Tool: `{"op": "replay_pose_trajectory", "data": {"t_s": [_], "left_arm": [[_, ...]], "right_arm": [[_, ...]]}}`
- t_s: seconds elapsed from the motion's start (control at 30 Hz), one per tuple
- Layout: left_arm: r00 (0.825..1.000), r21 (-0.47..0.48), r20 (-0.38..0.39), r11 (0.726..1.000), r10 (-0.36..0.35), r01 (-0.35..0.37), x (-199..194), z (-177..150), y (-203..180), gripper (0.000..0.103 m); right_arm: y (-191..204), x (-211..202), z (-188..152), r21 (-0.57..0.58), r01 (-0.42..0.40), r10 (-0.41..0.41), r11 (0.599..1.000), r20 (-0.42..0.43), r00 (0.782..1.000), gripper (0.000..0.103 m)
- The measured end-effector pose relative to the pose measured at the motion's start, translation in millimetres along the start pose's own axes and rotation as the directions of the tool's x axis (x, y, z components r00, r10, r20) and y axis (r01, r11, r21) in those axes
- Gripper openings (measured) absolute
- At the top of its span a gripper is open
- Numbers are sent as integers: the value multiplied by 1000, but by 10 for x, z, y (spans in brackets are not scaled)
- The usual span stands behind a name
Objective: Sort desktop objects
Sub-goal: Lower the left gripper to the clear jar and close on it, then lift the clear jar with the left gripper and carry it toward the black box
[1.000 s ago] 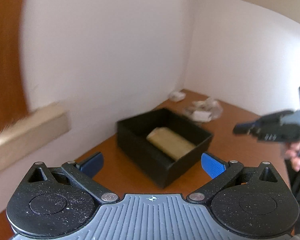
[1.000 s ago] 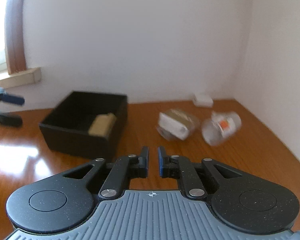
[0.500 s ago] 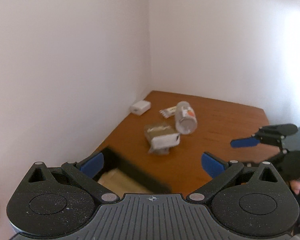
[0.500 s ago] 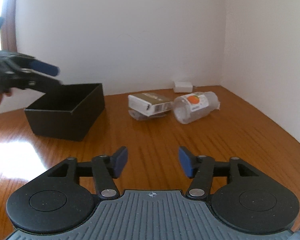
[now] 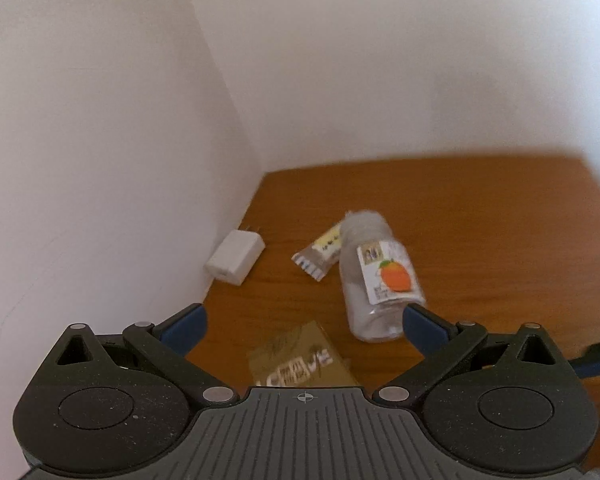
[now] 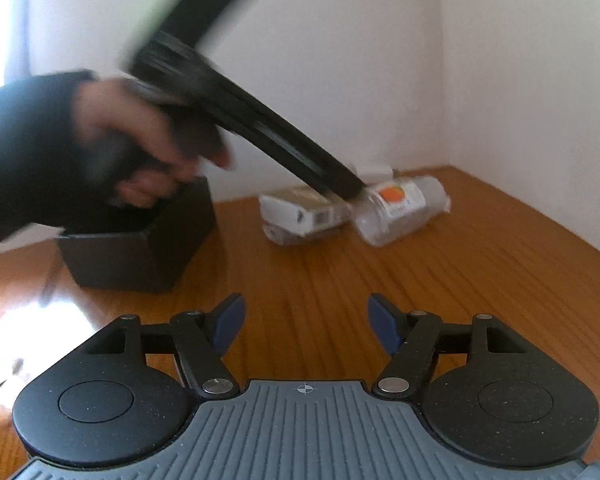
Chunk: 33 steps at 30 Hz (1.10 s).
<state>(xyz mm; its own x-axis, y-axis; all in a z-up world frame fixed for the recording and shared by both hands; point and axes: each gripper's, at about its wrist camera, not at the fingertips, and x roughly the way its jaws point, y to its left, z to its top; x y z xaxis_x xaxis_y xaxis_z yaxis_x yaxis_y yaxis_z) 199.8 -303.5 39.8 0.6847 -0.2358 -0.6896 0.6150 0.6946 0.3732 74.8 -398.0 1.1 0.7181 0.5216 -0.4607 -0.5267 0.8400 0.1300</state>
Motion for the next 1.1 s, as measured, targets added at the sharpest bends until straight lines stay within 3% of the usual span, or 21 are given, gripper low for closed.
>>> {"op": "replay_pose_trajectory", "data": {"t_s": [0.1, 0.5, 0.73, 0.77, 0.83, 1.1], "left_arm": [[1000, 93, -14, 996, 17, -16, 140, 51, -162, 101], [992, 31, -21, 992, -124, 125, 458, 347, -97, 103], [976, -20, -34, 976, -217, 216, 669, 473, -39, 103], [972, -32, -35, 973, -230, 229, 694, 484, -31, 102], [959, -78, -40, 958, -281, 277, 735, 483, 14, 88], [967, -146, -4, 956, -256, 253, 491, 399, 86, 88]], "right_arm": [[-15, 19, 14, 6, -32, 32, 999, -5, 999, 67], [-61, -19, 6, 45, -74, 72, 996, 38, 997, 67], [-90, -11, -2, 64, -78, 75, 995, 53, 996, 67], [-89, -9, -1, 66, -78, 74, 995, 55, 996, 67], [-103, -20, -12, 70, -80, 76, 994, 58, 995, 67], [-101, -19, -3, 74, -76, 72, 994, 56, 996, 67]]}}
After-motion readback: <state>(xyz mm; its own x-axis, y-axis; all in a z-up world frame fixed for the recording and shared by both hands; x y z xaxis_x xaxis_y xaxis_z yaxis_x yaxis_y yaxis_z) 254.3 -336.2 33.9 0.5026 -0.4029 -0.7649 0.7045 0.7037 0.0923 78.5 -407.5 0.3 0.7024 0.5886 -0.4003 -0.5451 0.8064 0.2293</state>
